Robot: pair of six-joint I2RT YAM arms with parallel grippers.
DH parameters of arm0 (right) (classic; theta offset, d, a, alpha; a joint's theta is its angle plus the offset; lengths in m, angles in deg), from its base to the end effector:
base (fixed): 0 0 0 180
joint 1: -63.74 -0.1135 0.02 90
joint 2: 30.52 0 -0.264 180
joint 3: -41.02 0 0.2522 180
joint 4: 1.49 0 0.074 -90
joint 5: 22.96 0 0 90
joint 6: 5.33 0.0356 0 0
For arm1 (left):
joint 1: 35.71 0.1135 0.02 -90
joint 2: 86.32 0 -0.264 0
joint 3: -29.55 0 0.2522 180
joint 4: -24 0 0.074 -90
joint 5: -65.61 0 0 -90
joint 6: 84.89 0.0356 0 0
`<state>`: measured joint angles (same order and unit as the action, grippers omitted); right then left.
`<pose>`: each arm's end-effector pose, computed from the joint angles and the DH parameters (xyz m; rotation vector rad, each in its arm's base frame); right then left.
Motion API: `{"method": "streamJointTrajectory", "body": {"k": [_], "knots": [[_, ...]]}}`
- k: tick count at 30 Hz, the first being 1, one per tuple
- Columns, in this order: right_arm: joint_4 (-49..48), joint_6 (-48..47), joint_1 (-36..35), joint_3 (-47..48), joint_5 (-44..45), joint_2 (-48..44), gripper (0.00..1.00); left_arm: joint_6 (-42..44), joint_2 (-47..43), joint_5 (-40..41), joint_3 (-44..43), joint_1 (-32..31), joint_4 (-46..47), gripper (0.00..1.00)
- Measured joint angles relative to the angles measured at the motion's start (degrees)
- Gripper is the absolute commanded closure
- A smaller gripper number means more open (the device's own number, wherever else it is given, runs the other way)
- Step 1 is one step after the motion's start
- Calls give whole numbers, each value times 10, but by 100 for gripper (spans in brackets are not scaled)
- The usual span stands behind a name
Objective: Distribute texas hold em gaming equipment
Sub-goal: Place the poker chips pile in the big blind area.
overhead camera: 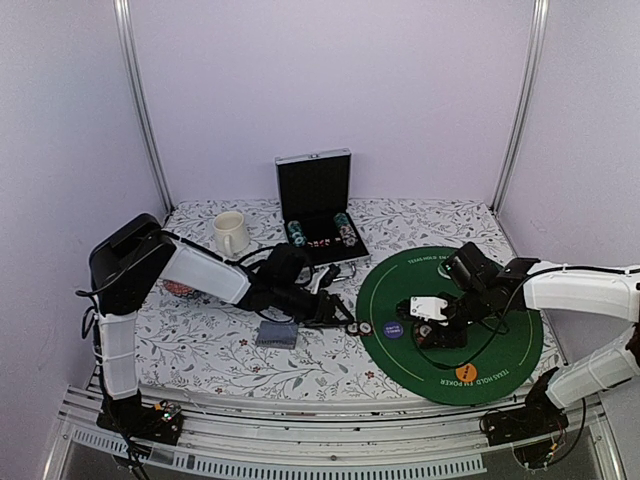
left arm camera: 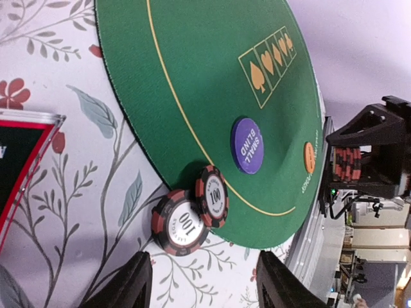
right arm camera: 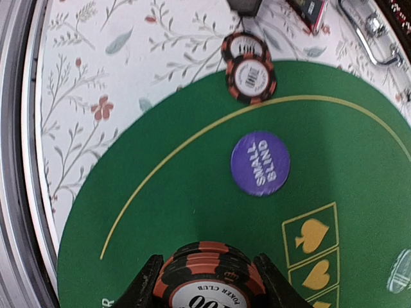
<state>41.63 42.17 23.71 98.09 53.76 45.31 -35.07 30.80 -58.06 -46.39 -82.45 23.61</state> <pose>0.1826 0.1641 0.1925 -1.7936 1.9278 0.2921 0.2650 -0.3104 0.1137 0.4973 2.5513 -1.3624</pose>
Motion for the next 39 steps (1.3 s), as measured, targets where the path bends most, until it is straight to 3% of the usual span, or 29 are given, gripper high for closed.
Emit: {"method": "streamJointTrajectory", "body": {"k": [8, 17, 27, 29, 34, 39], "knots": [[52, -52, 44, -54, -15, -23, 98, 71, 0, -6, -38, 0, -56, 43], [41, -73, 46, -64, -8, 25, 98, 152, 0, 17, -83, 0, -137, 42], [34, -96, 46, -97, -9, 4, 96, 179, 0, 31, -88, 0, -178, 42], [34, -99, 46, -97, -8, 4, 90, 179, 0, 31, -91, 0, -179, 42], [34, -101, 48, -92, -8, 16, 58, 182, 0, 32, -91, 0, -185, 42], [46, -101, 49, -80, -6, 32, 45, 188, -1, 36, -91, 0, -189, 42]]}}
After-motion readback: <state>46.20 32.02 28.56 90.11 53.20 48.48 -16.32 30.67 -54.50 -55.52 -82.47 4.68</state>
